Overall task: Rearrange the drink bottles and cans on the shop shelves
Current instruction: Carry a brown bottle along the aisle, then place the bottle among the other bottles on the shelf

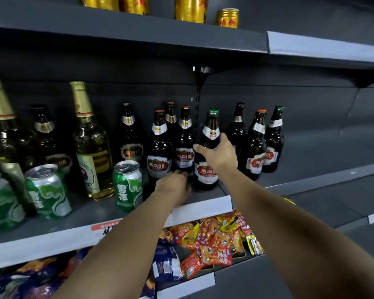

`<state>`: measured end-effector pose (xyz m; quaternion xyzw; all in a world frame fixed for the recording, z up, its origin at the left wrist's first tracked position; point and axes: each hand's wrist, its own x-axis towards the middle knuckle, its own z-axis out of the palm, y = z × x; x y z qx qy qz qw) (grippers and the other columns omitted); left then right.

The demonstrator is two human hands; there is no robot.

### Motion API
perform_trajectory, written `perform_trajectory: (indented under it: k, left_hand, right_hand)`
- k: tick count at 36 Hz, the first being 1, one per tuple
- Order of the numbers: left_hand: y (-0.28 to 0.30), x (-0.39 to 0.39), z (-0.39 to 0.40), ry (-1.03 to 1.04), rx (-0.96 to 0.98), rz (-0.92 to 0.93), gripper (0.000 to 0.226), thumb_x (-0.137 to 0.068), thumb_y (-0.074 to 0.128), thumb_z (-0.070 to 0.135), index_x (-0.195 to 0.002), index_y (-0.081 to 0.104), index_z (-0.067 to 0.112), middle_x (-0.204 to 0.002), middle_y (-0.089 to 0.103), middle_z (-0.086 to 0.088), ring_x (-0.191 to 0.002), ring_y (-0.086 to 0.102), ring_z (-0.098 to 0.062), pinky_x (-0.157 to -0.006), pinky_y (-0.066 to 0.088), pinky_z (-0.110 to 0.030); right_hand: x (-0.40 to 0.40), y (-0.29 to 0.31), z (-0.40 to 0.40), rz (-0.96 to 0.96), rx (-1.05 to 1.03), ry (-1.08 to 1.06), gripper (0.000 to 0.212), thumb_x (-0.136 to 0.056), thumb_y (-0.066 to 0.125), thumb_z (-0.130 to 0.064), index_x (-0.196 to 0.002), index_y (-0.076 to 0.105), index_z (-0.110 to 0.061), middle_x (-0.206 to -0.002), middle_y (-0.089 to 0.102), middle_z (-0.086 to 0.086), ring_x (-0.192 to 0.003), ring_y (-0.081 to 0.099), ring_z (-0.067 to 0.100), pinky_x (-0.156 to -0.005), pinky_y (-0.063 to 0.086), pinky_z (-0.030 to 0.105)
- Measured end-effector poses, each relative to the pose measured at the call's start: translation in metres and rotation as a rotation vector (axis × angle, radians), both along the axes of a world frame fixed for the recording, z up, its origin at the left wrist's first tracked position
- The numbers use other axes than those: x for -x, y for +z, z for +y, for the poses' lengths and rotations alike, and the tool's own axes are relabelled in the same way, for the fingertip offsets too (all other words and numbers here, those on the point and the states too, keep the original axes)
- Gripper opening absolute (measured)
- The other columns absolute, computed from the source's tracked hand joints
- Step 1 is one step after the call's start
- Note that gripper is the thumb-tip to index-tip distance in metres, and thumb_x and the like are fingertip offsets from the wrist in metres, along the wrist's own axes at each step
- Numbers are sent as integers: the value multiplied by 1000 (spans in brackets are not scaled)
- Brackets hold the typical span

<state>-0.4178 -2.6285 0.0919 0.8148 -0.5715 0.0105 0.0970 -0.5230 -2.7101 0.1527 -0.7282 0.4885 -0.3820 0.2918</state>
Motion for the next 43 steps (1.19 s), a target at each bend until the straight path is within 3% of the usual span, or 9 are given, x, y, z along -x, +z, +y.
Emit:
perform_trajectory:
  k: [5, 12, 19, 26, 31, 34, 40, 43]
  left_hand:
    - [-2, -2, -2, 22, 4, 0, 43, -95, 48, 36, -134, 44, 17, -134, 48, -6, -123, 47, -26, -91, 43, -38]
    - [-4, 9, 0, 96, 3, -19, 47, -96, 48, 36, -139, 41, 17, -134, 48, -6, -126, 43, -26, -93, 42, -39]
    - [2, 29, 17, 181, -19, -41, 47, -96, 45, 38, -139, 41, 18, -134, 47, -7, -126, 43, -27, -94, 44, -41]
    - [7, 55, 61, 348, -34, -98, 52, -98, 42, 42, -141, 37, 15, -140, 43, -7, -128, 41, -28, -96, 41, -41]
    - [0, 63, 111, 486, -49, -107, 51, -98, 41, 42, -141, 38, 15, -142, 41, -8, -129, 41, -27, -98, 40, -40]
    - [-9, 61, 151, 593, -77, -97, 52, -98, 41, 43, -141, 38, 15, -141, 43, -8, -128, 43, -28, -99, 42, -41]
    - [-32, 55, 250, 851, -101, -31, 52, -96, 44, 43, -140, 39, 15, -138, 46, -8, -127, 44, -30, -97, 41, -42]
    - [-49, 52, 308, 988, -83, 26, 51, -95, 44, 45, -138, 42, 17, -140, 46, -8, -127, 46, -30, -97, 41, -41]
  right_hand:
    - [-9, -10, -9, 33, 10, 64, 66, -74, 72, -57, -120, 46, -18, -102, 61, 0, -98, 62, 26, -73, 51, 36]
    - [-6, -13, -14, 127, 59, 133, 80, -77, 66, -62, -132, 34, -14, -125, 55, 9, -108, 58, 30, -77, 51, 40]
    - [10, -18, -14, 150, 29, 219, 94, -81, 65, -57, -148, 16, -13, -150, 29, 12, -132, 38, 32, -94, 42, 45]
    - [52, -46, 7, 99, 448, 61, 56, -88, 58, -43, -132, 46, -10, -127, 52, 12, -116, 47, 32, -86, 41, 44]
    - [49, -60, 37, 246, 602, 361, 44, -91, 53, -41, -124, 54, -12, -119, 58, 11, -113, 50, 32, -87, 40, 42]
    - [34, -62, 70, 350, 602, 568, 47, -94, 47, -46, -130, 51, -18, -124, 58, 7, -117, 51, 29, -92, 40, 39]
    - [-4, -78, 161, 502, 537, 907, 56, -94, 41, -57, -142, 41, -26, -124, 62, 8, -112, 56, 31, -78, 45, 36]
    - [-21, -92, 214, 564, 511, 1065, 61, -94, 40, -59, -144, 39, -24, -126, 60, 6, -116, 55, 29, -80, 48, 36]
